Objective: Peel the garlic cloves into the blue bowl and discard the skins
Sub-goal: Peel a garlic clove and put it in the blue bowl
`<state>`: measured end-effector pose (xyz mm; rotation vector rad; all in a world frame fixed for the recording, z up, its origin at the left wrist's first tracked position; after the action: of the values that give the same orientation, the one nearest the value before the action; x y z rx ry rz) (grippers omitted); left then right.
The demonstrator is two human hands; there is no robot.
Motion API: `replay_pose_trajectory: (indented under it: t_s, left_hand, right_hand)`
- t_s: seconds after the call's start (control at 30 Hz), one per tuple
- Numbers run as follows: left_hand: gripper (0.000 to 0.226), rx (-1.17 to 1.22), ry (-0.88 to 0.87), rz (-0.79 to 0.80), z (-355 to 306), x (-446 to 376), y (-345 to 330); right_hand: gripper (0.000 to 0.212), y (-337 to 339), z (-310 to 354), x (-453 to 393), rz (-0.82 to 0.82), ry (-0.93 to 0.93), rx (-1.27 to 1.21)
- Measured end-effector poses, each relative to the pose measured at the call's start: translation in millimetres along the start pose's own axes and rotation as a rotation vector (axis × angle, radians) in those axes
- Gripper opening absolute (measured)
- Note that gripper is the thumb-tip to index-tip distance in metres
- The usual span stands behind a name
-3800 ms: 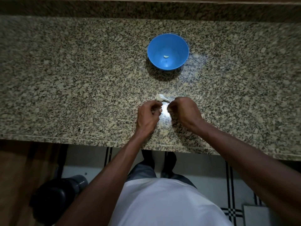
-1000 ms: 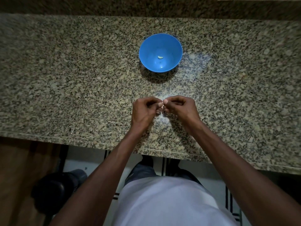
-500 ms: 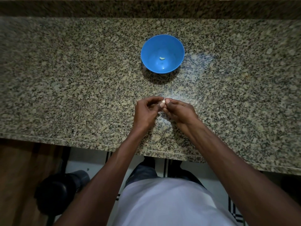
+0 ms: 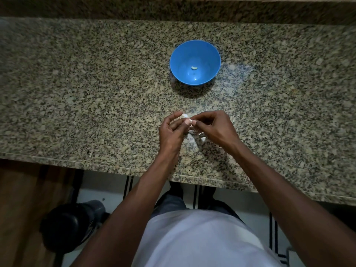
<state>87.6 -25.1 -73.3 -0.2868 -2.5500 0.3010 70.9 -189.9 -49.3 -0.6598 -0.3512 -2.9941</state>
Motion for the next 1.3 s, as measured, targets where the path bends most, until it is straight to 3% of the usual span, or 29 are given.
replay_pose_trajectory:
  t_s: [0.23, 0.47, 0.77, 0.93, 1.07, 1.3]
  left_hand:
    - [0.049, 0.102, 0.025, -0.057, 4, 0, 1]
    - [0.048, 0.217, 0.113, -0.033, 5, -1, 7]
    - [0.048, 0.185, 0.196, 0.106, -5, -2, 8]
    - [0.049, -0.056, 0.161, 0.077, -14, 0, 4]
    - [0.046, -0.226, 0.114, 0.071, -17, 2, -4]
    - [0.039, -0.217, 0.055, 0.085, -16, 5, -7]
  right_hand:
    - [0.022, -13, -21, 7, -0.082, -0.056, -0.45]
    - [0.016, -28, -24, 7, 0.052, -0.196, -0.736]
    - [0.024, -26, -16, 4, 0.143, -0.151, -0.62]
    - [0.016, -14, -4, 6, 0.046, -0.003, -0.371]
    - [0.016, -10, -6, 7, -0.03, 0.012, -0.331]
    - [0.018, -11, -8, 9, -0.022, 0.03, -0.322]
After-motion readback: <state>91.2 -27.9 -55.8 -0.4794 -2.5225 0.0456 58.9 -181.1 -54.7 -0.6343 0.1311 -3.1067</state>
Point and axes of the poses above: each hand's wrist, its own x-axis away from the middle knuckle, its own y-axis out of the back of the hand, z = x × y, the point moved 10 cm from there along -x, towards the middle knuckle, and after that the axes turned 11 degrees about z, right-handed, at the moved point
